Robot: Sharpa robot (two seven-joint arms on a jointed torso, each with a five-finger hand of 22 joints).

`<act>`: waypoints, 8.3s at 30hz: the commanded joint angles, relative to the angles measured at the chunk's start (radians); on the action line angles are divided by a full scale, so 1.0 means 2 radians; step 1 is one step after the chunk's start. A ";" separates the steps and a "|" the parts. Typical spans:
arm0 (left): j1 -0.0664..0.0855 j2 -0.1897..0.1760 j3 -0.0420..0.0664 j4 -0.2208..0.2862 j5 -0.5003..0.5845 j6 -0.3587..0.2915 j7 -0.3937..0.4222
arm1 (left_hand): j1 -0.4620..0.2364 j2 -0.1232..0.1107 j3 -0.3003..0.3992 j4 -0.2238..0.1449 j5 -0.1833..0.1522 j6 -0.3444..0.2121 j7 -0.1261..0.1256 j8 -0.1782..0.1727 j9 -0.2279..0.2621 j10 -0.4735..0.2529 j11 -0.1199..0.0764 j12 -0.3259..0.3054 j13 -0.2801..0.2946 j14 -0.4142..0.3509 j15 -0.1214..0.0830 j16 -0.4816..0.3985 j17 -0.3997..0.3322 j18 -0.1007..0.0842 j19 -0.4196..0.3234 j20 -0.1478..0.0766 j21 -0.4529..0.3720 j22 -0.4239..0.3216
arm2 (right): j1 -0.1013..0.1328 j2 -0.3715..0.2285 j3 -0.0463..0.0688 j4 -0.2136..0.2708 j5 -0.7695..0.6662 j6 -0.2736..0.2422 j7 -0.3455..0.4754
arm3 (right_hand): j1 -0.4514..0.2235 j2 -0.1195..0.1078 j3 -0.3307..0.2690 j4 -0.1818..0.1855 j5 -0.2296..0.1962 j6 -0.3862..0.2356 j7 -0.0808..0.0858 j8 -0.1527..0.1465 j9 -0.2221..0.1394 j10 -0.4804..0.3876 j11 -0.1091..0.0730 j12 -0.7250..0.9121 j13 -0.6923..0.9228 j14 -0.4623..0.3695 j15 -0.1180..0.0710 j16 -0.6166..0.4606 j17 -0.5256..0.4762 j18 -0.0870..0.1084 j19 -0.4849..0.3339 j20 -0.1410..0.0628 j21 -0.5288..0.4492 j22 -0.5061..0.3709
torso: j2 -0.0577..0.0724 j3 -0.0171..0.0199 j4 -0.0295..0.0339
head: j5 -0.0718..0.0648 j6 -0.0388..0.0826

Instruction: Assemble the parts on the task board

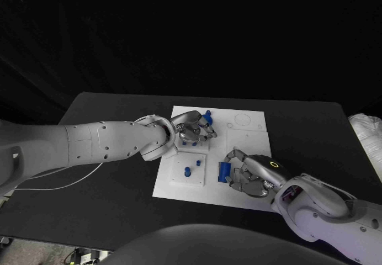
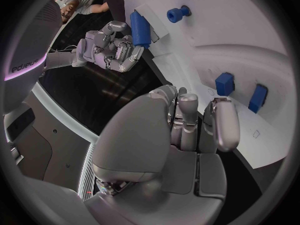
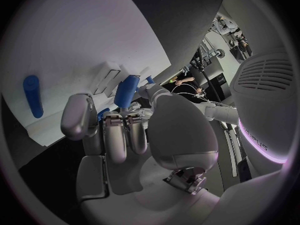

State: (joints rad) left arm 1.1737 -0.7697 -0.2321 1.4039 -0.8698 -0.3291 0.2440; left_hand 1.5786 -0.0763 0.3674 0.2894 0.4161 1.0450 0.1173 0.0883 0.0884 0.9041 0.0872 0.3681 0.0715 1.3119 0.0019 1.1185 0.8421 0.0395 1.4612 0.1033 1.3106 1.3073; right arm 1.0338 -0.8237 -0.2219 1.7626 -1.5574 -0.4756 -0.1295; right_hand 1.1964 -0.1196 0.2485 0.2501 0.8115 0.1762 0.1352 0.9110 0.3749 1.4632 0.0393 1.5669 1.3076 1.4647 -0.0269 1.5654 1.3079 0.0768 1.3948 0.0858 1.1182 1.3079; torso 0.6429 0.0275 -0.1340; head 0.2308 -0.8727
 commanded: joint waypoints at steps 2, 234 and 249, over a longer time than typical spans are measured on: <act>0.000 0.001 0.000 0.001 0.002 0.008 -0.001 | 0.006 0.000 0.003 -0.001 -0.002 0.001 0.004 0.002 0.001 0.001 0.001 0.002 -0.001 -0.003 0.001 -0.002 -0.001 0.009 -0.001 0.002 -0.002 0.094 | -0.001 -0.001 0.000 0.003 0.001 0.012 0.001 | -0.003 -0.007 -0.010 -0.002 -0.112 -0.053 0.008 -0.042 -0.025 0.044 0.006 -0.005 0.123 0.053 0.006 0.003 0.131 0.008 -0.009 0.002 -0.016 0.069 | 0.000 0.0000 0.0002 | 0.001 0.000; -0.011 -0.022 0.001 0.022 0.002 0.000 -0.005 | 0.000 -0.003 0.010 0.001 -0.004 -0.002 0.006 0.001 0.000 -0.003 0.004 0.002 -0.001 -0.006 0.004 -0.003 -0.004 0.009 -0.003 0.005 -0.004 0.093 | 0.024 -0.057 0.000 0.039 0.068 -0.057 0.042 | -0.077 0.037 -0.061 0.019 -0.296 0.102 -0.001 -0.136 -0.133 0.034 -0.001 -0.014 0.111 0.053 0.001 0.003 0.131 0.010 -0.002 -0.002 -0.043 0.068 | -0.002 -0.0001 -0.0007 | 0.010 0.000; 0.025 -0.031 0.001 0.044 0.005 -0.014 -0.003 | -0.015 -0.005 0.008 0.001 -0.008 -0.001 0.005 0.003 0.001 0.012 0.003 0.014 0.005 -0.004 0.006 0.003 0.000 0.009 -0.003 0.007 -0.004 0.093 | 0.135 -0.117 0.000 0.051 0.143 0.192 -0.135 | -0.073 0.061 -0.066 0.013 -0.231 0.326 -0.027 -0.152 -0.094 0.054 -0.016 0.002 0.132 0.053 -0.013 0.003 0.131 -0.014 0.046 -0.014 0.104 0.099 | 0.001 -0.0011 -0.0007 | 0.004 0.000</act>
State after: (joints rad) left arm 1.2175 -0.8314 -0.2304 1.4850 -0.8693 -0.3383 0.2215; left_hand 1.5587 -0.0854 0.3826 0.2906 0.4027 1.0413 0.1210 0.0883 0.0894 0.9222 0.0943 0.3895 0.0808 1.3049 0.0088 1.1228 0.8450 0.0395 1.4577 0.1141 1.3035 1.3073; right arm 1.2993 -1.0561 -0.2216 1.8662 -1.3114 -0.2941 -0.2485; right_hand 1.0410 0.0038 0.1151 0.2810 0.3391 0.8222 0.0825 0.6171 0.1852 1.4660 0.0151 1.5673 1.3081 1.4668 -0.0438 1.5654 1.3073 0.0684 1.4633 0.0607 1.3188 1.3080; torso 0.6420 0.0250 -0.1343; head 0.2388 -0.8727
